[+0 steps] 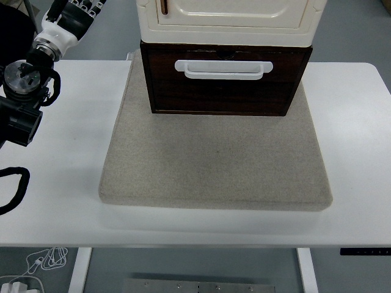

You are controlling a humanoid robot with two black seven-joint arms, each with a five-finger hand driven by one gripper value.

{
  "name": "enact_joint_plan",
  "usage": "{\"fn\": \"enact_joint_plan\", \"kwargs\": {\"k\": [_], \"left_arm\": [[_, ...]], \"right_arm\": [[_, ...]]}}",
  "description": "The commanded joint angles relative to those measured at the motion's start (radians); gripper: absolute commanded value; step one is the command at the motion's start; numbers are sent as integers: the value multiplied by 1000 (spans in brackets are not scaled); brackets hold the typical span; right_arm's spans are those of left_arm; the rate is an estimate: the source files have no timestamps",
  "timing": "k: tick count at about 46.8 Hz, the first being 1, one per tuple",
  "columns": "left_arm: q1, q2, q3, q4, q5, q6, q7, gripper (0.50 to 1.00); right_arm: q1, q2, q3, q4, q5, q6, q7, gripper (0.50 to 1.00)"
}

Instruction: Open the drawer under the combination cabinet

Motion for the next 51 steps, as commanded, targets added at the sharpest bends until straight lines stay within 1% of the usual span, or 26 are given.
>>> {"fn": "enact_joint_plan", "kwargs": {"k": [1, 23, 30, 33, 39, 45, 49, 51], "left_arm": [[0, 0, 0, 0, 2, 0, 0, 1000], [-11, 3, 5, 0, 2, -5, 0, 1000], [-12, 23, 8, -1, 3, -9, 2, 1000], [-9, 33, 5, -1, 3, -31, 2, 1000], [0, 39, 2, -1, 2, -109, 2, 1000], [6, 52, 14, -3, 5, -147, 2, 1000], [9, 68, 17, -3, 6, -193, 6, 1000], [14, 75, 26, -5, 9, -195, 8, 1000]], "right_arm": [[0, 0, 0, 0, 0, 0, 0, 928], [0, 0, 0, 0, 0, 0, 0, 928], [0, 0, 0, 0, 0, 0, 0, 928], [0, 0, 0, 0, 0, 0, 0, 928], [0, 0, 0, 0, 0, 0, 0, 928], [0, 0, 0, 0, 0, 0, 0, 928], [0, 0, 0, 0, 0, 0, 0, 928], [0, 0, 0, 0, 0, 0, 0, 928]]}}
